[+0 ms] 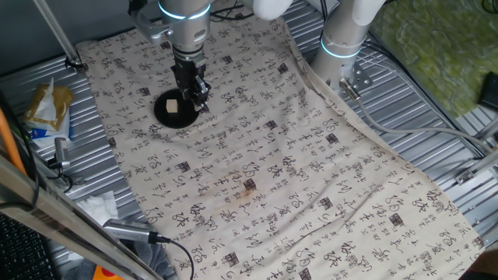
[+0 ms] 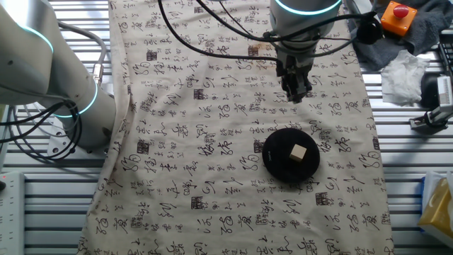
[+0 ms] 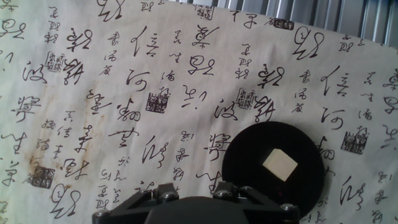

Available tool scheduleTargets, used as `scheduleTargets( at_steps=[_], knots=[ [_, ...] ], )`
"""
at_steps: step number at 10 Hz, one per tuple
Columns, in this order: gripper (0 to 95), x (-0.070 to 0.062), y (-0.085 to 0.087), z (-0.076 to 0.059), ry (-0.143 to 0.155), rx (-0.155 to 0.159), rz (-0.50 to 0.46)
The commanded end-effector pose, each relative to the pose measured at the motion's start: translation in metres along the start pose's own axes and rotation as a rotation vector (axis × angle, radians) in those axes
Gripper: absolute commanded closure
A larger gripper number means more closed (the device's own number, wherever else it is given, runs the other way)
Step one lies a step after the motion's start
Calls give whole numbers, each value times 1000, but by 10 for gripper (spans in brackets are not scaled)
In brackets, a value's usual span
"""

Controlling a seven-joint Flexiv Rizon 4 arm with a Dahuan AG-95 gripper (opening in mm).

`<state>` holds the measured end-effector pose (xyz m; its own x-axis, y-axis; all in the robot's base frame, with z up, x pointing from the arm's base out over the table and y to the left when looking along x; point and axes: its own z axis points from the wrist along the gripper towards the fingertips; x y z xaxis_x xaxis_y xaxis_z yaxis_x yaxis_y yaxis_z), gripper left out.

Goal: Remove the object from the scale

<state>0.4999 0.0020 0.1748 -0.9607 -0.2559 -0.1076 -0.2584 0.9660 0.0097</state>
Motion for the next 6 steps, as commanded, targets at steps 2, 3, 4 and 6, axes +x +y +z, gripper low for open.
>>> scheduleTargets(
  at_steps=[2,3,4,6],
  knots=[
    [570,0,0,0,-3,33,-29],
    [570,0,0,0,-5,38,-35],
    [570,0,0,1,-5,51,-48],
    [570,0,-1,3,-15,58,-64]
  ],
)
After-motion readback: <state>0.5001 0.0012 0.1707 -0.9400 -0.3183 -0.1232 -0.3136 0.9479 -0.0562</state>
